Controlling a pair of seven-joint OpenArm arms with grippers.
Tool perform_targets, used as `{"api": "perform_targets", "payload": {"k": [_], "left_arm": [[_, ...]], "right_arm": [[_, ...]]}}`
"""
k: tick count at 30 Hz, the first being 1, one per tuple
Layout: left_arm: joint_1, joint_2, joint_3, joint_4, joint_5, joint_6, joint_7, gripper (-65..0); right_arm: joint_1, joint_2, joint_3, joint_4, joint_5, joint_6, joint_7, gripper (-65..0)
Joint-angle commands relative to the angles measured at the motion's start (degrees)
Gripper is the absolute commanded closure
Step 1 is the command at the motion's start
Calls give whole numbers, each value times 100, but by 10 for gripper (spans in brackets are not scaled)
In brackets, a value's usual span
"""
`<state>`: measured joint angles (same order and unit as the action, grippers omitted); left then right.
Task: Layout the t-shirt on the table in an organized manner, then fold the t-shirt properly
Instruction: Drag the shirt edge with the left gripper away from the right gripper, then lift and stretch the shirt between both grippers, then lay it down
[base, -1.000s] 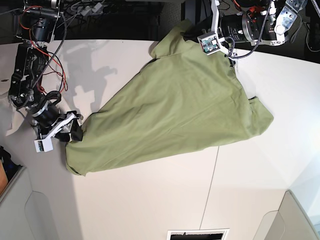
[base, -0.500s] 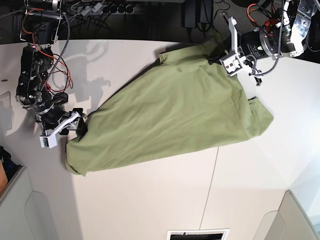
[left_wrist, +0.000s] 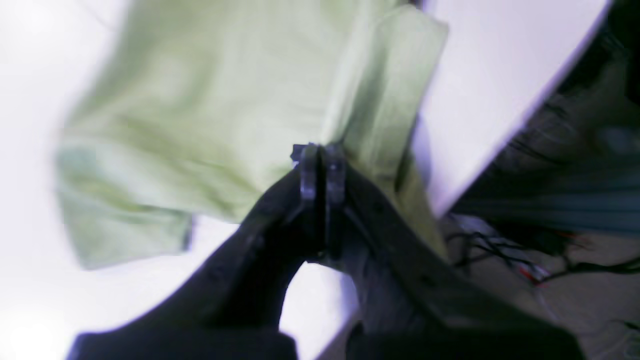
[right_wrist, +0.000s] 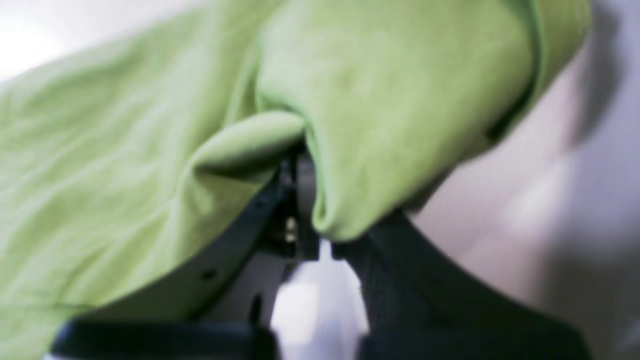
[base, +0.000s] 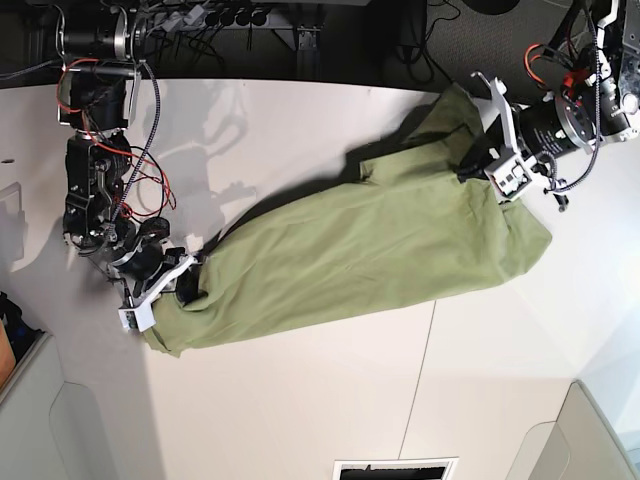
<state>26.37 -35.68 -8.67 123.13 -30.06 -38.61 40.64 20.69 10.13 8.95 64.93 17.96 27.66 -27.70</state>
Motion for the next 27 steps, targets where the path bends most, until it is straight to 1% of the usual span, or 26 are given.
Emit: {"api": "perform_targets", "payload": {"k": [1,4,7,11,13,14,18,21,24,27], "left_arm": [[-92,-68,-79,42,-61,7,-111,0],[-254,-83,-122,33,-61,90,-87,0],[-396,-243,-122,33,-107,90,-96,0],[-612,-450,-122,33,-105,105,-94,0],[-704,-533,-122,33,-103,221,-94,0],[-756,-573,-122,33,-105,223,-92,0],[-1032,-680,-122,33,-103,238,-92,0],[-1274,-767,-122,33,-103,251,-94,0],[-1497,-835,-122,9,-96,479,-94,0],[-1714,-831,-122,-291,-98,503,-149,0]], "right_arm": [[166,50,83,286,109,122,133,0],[166,50,315,852,114,107,-188,0],[164,61,603,1445,133,109,-367,0],[140,251,918,2039,629,111,-605,0],[138,345,1036,2249,772,116,-734,0],[138,389,1069,2328,822,120,-776,0],[138,490,1075,2476,863,129,-905,0],[138,511,1075,2461,861,129,-903,0],[140,509,1073,2369,859,129,-896,0],[157,509,1040,2103,833,129,-804,0]]}}
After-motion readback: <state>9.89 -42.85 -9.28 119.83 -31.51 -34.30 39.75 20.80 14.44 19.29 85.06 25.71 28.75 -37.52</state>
